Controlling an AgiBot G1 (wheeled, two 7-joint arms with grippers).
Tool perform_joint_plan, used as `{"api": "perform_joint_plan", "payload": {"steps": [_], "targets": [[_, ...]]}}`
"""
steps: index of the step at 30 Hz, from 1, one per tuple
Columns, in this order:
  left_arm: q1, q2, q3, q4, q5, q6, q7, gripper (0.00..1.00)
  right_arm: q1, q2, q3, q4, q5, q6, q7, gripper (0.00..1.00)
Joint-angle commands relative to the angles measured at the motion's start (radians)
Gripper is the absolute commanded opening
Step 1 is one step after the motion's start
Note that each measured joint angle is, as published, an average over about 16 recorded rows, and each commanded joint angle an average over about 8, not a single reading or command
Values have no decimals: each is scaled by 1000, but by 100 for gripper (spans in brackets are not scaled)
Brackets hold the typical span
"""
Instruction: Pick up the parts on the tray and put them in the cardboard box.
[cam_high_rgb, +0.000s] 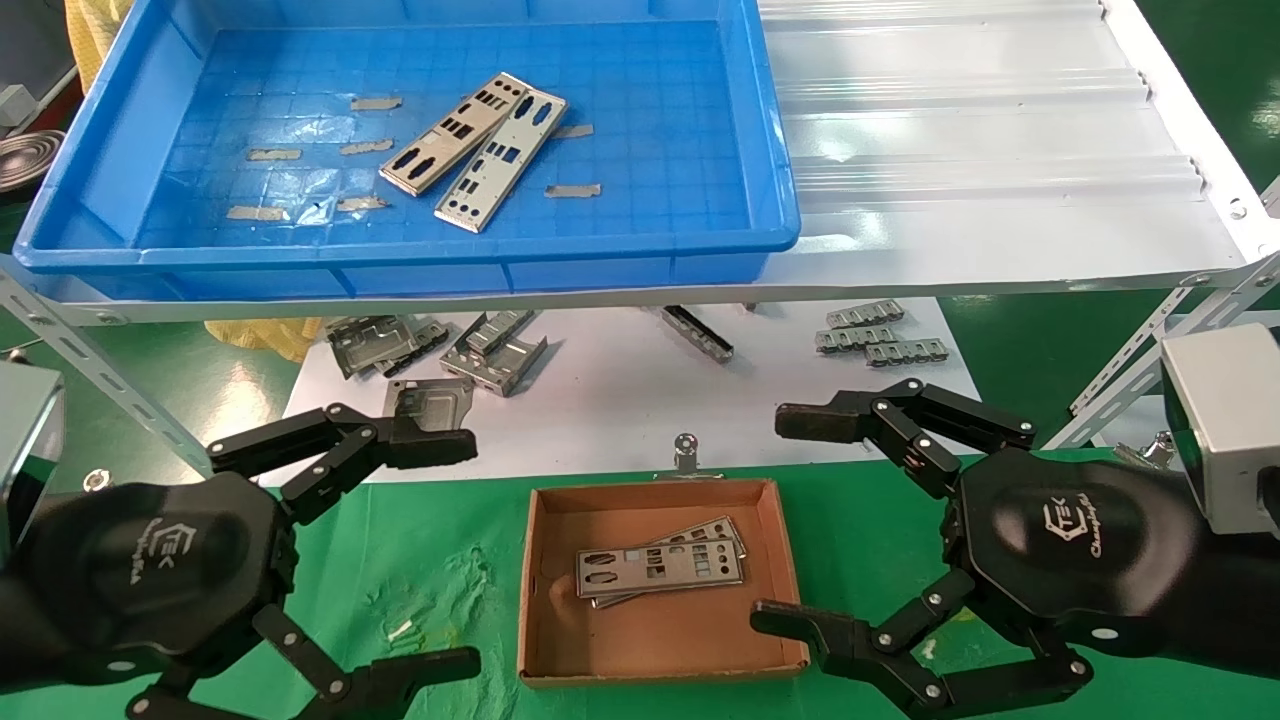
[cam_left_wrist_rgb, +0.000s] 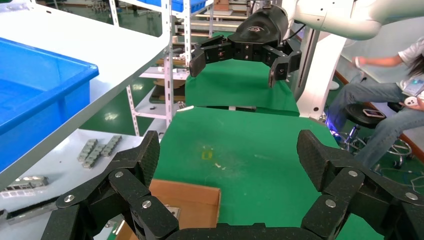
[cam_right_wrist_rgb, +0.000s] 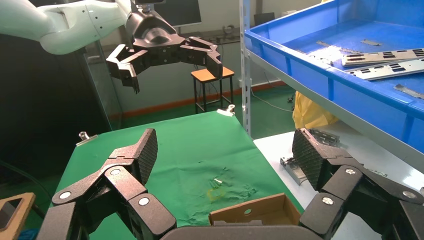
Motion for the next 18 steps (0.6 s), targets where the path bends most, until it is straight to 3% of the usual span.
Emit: {"api": "perform_joint_plan", "payload": {"steps": [1,18], "targets": [[0,0,0,0,0,0,0,100,0,0,0,0,0,0,0,100],[0,0,0,0,0,0,0,100,0,0,0,0,0,0,0,100]]}}
